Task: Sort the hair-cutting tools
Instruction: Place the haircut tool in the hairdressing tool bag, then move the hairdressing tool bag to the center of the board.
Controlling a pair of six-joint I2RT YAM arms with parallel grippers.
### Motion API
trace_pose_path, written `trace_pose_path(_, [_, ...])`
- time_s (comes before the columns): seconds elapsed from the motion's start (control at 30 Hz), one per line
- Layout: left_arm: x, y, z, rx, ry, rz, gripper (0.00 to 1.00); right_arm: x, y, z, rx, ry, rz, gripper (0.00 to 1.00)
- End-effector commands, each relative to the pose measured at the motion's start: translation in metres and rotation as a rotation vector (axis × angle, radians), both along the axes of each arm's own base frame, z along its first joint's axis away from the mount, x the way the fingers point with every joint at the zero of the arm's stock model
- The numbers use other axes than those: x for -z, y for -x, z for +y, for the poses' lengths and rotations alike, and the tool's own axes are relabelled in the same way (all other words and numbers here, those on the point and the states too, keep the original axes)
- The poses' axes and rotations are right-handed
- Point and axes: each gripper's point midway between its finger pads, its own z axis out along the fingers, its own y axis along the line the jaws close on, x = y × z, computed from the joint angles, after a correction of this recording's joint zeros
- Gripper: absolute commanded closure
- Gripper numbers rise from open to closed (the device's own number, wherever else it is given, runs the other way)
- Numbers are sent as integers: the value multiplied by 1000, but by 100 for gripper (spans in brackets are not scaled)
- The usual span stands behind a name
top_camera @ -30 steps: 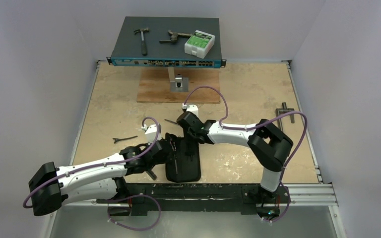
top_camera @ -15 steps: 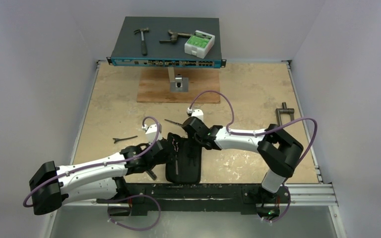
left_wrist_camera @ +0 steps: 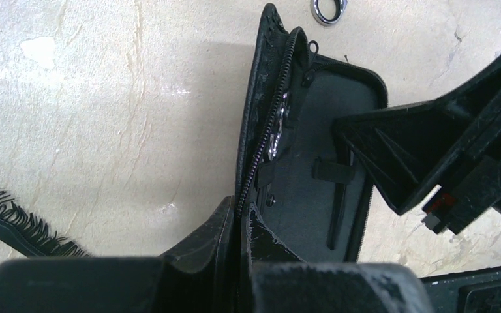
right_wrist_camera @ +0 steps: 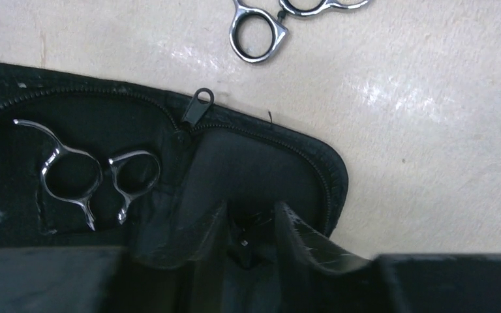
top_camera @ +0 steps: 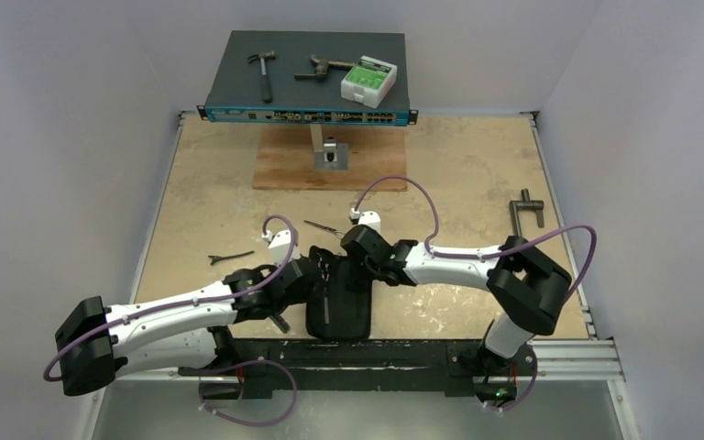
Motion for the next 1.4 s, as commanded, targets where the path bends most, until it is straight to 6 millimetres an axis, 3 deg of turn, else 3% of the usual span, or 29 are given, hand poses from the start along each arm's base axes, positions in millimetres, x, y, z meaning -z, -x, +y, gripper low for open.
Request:
trace_pose_path(0.0, [-19,-17,2,-69,7,-80,100,-10,11,-13,21,5,17,64])
trace_pose_path(0.1, [-18,-16,1,-61,8,-77,100,-22,6,-10,20,-8,-6,57])
trace_pose_path(0.37, [-16,-14,-2,-53,10,-73,100,-21,0,-5,3,18,-21,58])
trace_pose_path(0.47, [-17,-12,0,-49,6,-72,100,-35,-3,-6,22,-22,-55,58])
trace_pose_path(0.57, [-17,-9,6,-35,-5,-72,100,-47,-12,-16,30,-6,-124,55])
trace_pose_path(0.7, [-3,5,20,-11,-31,-28,100,-49,-24,-36,61,10,-182,54])
trace_pose_path(0.8, [10,13,30,-17,-33,-5,100,-55,-28,-32,32,-79,-193,54])
trace_pose_path(0.9, [8,13,30,-10,-23,-18,100,-60,-29,-23,1,-131,-210,53])
trace_pose_path(1.13, [12,10,21,20,-30,-21,100,-44,-17,-6,-84,-178,-155,53])
trace_pose_path(1.37, [20,8,0,79,-63,19,100,-15,-8,-21,-82,-141,-131,54])
